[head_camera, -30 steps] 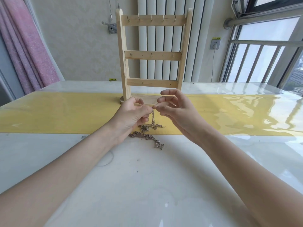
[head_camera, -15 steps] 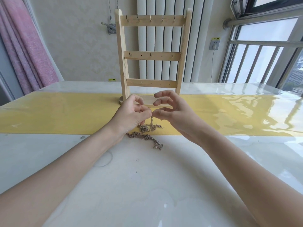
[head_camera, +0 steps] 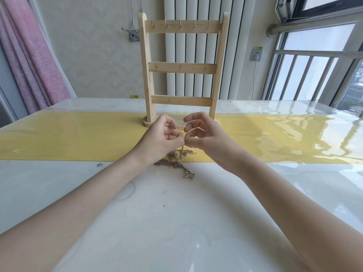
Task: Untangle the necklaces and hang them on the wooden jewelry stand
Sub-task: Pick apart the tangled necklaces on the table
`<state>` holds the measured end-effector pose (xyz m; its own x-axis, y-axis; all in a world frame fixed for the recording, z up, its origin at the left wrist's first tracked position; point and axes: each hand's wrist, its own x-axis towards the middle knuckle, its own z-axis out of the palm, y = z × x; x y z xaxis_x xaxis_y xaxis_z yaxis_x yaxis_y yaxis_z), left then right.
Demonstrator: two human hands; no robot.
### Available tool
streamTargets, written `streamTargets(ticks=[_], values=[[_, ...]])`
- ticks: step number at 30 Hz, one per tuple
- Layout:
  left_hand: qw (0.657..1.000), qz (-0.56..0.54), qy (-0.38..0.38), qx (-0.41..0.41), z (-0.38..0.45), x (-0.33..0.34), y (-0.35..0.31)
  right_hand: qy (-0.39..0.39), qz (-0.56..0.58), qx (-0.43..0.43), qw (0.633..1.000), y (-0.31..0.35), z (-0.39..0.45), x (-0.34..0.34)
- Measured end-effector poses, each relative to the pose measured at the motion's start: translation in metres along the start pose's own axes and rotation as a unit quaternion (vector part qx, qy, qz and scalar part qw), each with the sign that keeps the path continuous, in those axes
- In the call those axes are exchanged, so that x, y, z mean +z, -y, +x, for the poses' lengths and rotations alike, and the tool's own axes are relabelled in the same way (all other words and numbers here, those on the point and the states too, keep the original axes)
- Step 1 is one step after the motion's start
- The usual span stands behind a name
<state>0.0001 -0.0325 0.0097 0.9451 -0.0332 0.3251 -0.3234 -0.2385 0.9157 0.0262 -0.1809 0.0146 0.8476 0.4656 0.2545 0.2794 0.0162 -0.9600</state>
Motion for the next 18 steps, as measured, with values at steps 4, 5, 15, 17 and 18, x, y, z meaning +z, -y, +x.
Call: streamTargets(ticks=[4, 5, 15, 17, 18], values=[[0.997, 0.064, 0.018, 0.029, -0.001, 0.001, 0.004, 0.003, -0.001, 0.029, 1.0, 0.0, -0.001, 0.0], [0.996, 0.076, 0.022, 0.037, -0.001, 0.001, 0.003, 0.008, 0.017, 0.045, 0.999, 0.001, -0.001, -0.001], [0.999, 0.015, 0.031, 0.024, -0.004, 0.005, -0.001, 0.072, 0.194, 0.18, 0.962, 0.003, 0.0, -0.012], [0.999, -0.027, 0.036, 0.003, -0.005, 0.006, -0.004, 0.065, 0.207, 0.178, 0.96, 0.004, 0.0, -0.013], [0.999, -0.038, 0.037, -0.002, -0.004, 0.006, -0.004, 0.064, 0.214, 0.177, 0.959, 0.005, 0.0, -0.013]])
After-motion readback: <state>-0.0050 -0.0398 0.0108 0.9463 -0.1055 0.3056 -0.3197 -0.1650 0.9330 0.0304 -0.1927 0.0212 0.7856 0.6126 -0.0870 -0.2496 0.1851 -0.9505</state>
